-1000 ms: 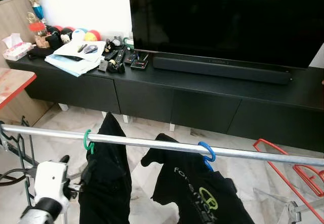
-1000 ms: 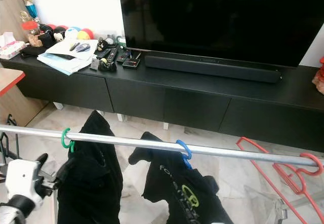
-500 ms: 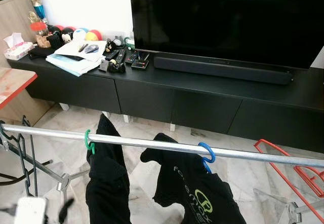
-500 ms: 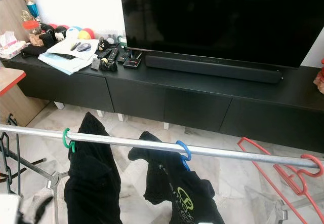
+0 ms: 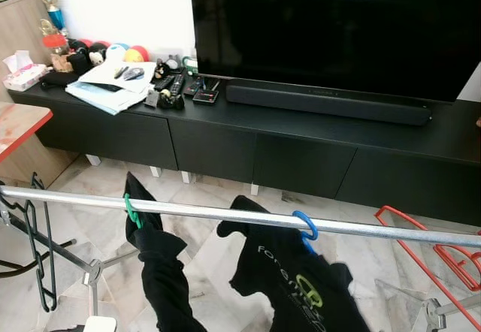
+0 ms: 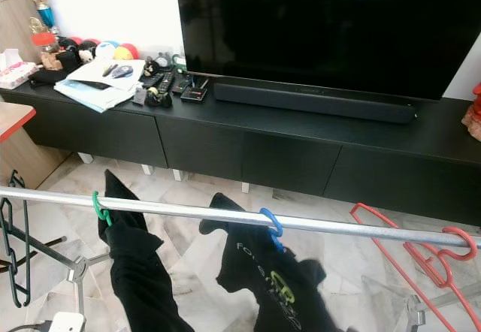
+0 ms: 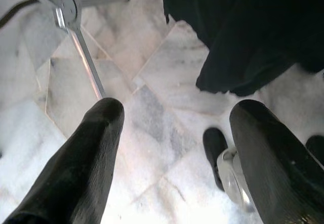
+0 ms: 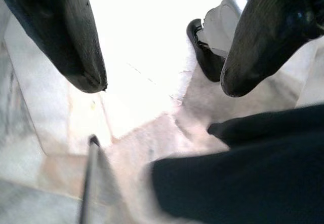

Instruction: Hang hanger

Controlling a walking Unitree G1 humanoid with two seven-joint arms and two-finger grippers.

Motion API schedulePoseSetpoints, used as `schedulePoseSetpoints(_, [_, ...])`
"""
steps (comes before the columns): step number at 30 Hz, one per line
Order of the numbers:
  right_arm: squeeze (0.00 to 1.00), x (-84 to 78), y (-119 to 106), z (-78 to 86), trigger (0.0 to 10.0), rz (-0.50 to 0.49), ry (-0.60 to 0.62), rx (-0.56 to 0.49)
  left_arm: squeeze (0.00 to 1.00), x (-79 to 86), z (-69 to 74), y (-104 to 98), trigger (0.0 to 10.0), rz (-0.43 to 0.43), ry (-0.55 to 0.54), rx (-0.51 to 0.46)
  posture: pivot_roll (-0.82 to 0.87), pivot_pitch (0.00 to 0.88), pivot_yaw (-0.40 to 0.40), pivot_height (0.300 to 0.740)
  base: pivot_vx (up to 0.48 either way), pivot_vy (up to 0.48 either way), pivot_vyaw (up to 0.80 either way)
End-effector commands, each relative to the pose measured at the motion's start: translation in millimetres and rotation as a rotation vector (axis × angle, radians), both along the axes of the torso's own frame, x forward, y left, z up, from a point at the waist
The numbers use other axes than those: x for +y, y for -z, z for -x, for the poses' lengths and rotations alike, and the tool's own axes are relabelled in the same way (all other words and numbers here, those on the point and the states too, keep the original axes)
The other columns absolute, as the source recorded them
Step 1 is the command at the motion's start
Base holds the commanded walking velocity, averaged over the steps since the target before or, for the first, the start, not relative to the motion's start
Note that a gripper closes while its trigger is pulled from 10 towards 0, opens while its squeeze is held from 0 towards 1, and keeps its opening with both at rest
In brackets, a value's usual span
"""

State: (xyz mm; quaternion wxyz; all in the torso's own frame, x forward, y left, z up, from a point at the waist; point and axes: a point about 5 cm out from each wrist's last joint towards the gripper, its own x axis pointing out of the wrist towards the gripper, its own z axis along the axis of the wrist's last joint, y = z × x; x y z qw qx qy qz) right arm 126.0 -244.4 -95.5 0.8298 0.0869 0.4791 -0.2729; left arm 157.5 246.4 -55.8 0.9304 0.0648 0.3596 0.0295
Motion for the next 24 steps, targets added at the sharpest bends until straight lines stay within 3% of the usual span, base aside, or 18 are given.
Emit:
schedulePoseSetpoints(1, [0.0,-8.1,-3,0.5,10.0,0.028,0.125,-0.029,0.0,-0.6,6.3,7,10.0,-0.013,0.0,0.033,-0.09,0.063,0.019,0.74,0.0,0.0,0.0])
schedulePoseSetpoints(7, [0.0,-21.2,-16,-13.7,10.0,0.131,0.188,-0.15,0.0,-2.9,11.8,18,10.0,-0.007,-0.002,0.08,-0.1,0.06,0.017,0.74,0.0,0.0,0.0])
schedulePoseSetpoints(10, [0.0,-24.9,-39,-37.0,10.0,0.242,0.149,-0.35,0.0,-3.9,16.4,23,10.0,-0.012,-0.006,0.107,-0.11,0.054,0.017,0.74,0.0,0.0,0.0])
schedulePoseSetpoints(12, [0.0,-23.9,-43,-40.0,10.0,0.255,0.138,-0.377,0.0,-3.7,17.1,23,10.0,-0.014,-0.007,0.111,-0.11,0.054,0.017,0.74,0.0,0.0,0.0])
schedulePoseSetpoints(14, [0.0,-13.5,-72,-53.0,10.0,0.337,0.041,-0.549,0.0,-4.5,20.0,26,10.0,-0.013,-0.002,0.128,-0.12,0.049,0.017,0.74,0.0,0.0,0.0])
schedulePoseSetpoints(20, [0.0,-2.2,-97,-51.3,10.0,0.38,-0.007,-0.671,0.0,-5.3,23.5,29,10.0,-0.011,-0.002,0.147,-0.12,0.041,0.017,0.74,0.0,0.0,0.0])
schedulePoseSetpoints(24, [0.0,2.5,-121,-39.6,10.0,0.433,-0.037,-0.714,0.0,-7.9,25.1,31,10.0,-0.015,0.018,0.167,-0.12,0.031,0.014,0.74,0.0,0.0,0.0])
